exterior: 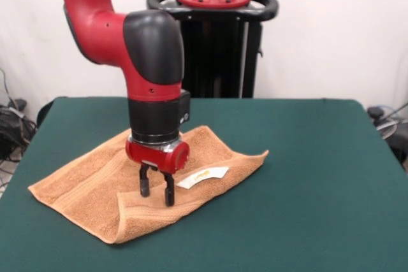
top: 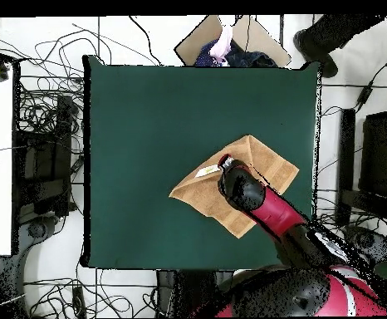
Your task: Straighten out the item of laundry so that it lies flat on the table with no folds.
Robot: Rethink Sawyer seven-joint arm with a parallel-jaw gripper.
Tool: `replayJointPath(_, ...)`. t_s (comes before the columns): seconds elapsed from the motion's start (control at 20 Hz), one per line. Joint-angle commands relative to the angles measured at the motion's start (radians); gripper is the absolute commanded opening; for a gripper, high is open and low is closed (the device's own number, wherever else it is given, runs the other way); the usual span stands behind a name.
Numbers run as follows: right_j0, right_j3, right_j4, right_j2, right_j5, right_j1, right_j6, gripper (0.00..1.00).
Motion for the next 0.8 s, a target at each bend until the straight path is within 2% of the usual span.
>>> replayJointPath(0.05,0.059,-0.088,0.021,0.004,0.047,0.029,0.148,1.00)
replayJointPath(0.8,0.088,-0.116,0.017,-0.026,0.010,0.078,0.154,1.00)
